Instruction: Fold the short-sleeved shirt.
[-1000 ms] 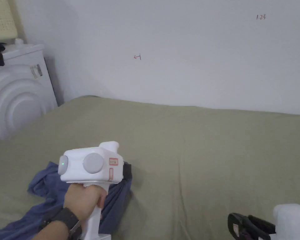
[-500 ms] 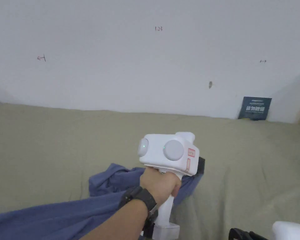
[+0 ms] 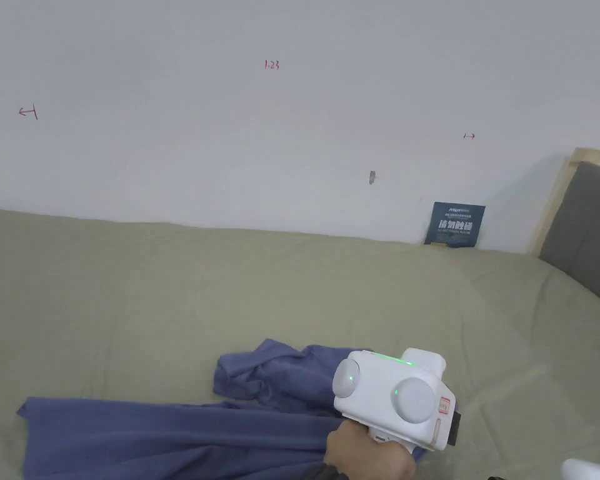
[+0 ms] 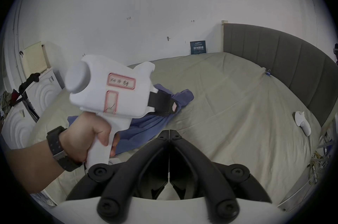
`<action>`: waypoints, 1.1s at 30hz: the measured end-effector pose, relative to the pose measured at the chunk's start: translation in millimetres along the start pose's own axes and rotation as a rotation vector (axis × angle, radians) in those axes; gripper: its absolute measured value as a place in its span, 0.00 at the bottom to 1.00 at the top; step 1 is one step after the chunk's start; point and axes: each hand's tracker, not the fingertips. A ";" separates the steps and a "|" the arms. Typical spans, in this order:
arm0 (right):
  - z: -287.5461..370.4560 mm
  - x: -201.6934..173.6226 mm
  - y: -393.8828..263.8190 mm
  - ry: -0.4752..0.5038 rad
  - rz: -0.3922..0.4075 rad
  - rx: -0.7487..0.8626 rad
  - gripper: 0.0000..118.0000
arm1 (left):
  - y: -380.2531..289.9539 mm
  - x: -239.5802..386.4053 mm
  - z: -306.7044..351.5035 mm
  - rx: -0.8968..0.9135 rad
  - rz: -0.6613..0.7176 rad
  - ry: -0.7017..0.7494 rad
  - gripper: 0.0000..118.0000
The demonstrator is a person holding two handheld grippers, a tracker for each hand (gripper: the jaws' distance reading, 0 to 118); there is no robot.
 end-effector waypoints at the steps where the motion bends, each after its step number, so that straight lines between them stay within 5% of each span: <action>1: 2.3 -1.0 2.0 -0.003 -0.004 0.000 0.00 | -0.2 0.9 8.8 0.031 -0.015 0.007 0.31; 3: 11.8 -1.9 3.8 -0.007 -0.018 0.009 0.00 | -0.8 -0.3 33.9 0.081 -0.038 0.036 1.00; 8: 35.8 -5.7 9.6 -0.007 -0.008 0.037 0.00 | -20.6 -42.9 131.6 0.190 0.122 -0.068 1.00; 16: 40.7 -17.5 11.7 0.028 0.087 0.029 0.01 | -121.1 -151.1 292.4 0.208 0.226 0.404 1.00; 17: 37.4 -17.7 10.7 0.036 0.091 0.022 0.01 | -137.6 -164.8 311.7 0.201 0.270 0.450 0.97; 18: 34.8 -19.1 9.4 0.042 0.097 0.011 0.01 | -155.6 -179.3 332.0 0.201 0.318 0.452 0.83; 19: 32.1 -20.4 8.3 0.051 0.107 0.002 0.01 | -168.8 -193.6 346.9 0.215 0.343 0.434 0.51; 20: 28.2 -21.6 6.7 0.059 0.109 -0.004 0.01 | -182.9 -207.6 362.5 0.225 0.354 0.467 0.00; 22: 16.1 -20.4 2.2 0.055 0.115 -0.015 0.01 | -207.9 -221.5 379.4 0.255 0.363 0.608 0.00; 28: -12.4 -24.5 -5.7 0.071 0.135 -0.062 0.01 | -228.8 -257.1 395.6 0.253 0.472 0.599 0.00; 33: -36.3 -21.7 -2.6 0.083 0.124 -0.089 0.01 | -186.9 -289.5 340.4 0.188 0.470 0.530 0.00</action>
